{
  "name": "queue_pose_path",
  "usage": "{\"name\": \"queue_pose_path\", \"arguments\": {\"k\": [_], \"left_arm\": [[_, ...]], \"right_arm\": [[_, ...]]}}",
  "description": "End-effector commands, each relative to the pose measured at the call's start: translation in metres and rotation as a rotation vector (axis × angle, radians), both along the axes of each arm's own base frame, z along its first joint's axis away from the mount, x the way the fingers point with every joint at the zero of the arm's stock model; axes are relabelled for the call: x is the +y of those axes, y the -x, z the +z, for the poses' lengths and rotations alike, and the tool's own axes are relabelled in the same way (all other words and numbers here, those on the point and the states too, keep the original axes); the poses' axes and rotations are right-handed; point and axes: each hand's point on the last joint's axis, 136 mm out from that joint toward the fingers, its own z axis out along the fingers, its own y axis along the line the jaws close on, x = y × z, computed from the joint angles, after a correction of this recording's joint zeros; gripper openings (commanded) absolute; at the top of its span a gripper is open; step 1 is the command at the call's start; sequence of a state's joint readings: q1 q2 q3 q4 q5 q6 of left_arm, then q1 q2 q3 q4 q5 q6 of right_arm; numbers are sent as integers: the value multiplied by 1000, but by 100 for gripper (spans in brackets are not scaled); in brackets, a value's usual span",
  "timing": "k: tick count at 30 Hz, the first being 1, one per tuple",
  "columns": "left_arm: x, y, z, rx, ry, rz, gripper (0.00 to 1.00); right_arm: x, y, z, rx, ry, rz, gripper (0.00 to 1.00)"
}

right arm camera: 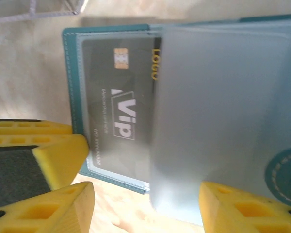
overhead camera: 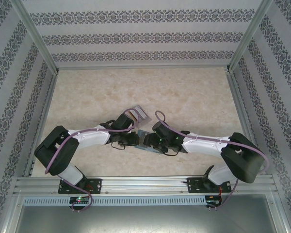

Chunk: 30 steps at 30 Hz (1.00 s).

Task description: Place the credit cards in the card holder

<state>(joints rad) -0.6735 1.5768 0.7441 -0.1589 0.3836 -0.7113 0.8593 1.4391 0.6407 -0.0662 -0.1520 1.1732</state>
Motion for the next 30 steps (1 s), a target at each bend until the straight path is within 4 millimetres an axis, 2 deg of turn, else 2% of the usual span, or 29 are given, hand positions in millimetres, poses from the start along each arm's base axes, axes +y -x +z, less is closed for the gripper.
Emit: {"name": "queue_pose_path", "arguments": {"k": [1, 7, 15, 19, 25, 30], "left_arm": [[-1, 10, -9, 47, -22, -9, 20], [-1, 10, -2, 33, -15, -14, 16], [-11, 23, -9, 99, 19, -54, 11], [-16, 24, -5, 89, 35, -67, 12], [-21, 24, -3, 89, 39, -86, 12], [-20, 26, -3, 91, 33, -82, 12]], "right_arm": [[7, -8, 12, -41, -41, 19, 58], [10, -9, 15, -55, -50, 47, 57], [-39, 4, 14, -30, 101, -47, 64], [-52, 12, 8, -13, 126, -57, 65], [-50, 15, -4, 4, 144, -11, 70], [-59, 17, -16, 24, 177, -47, 73]]}}
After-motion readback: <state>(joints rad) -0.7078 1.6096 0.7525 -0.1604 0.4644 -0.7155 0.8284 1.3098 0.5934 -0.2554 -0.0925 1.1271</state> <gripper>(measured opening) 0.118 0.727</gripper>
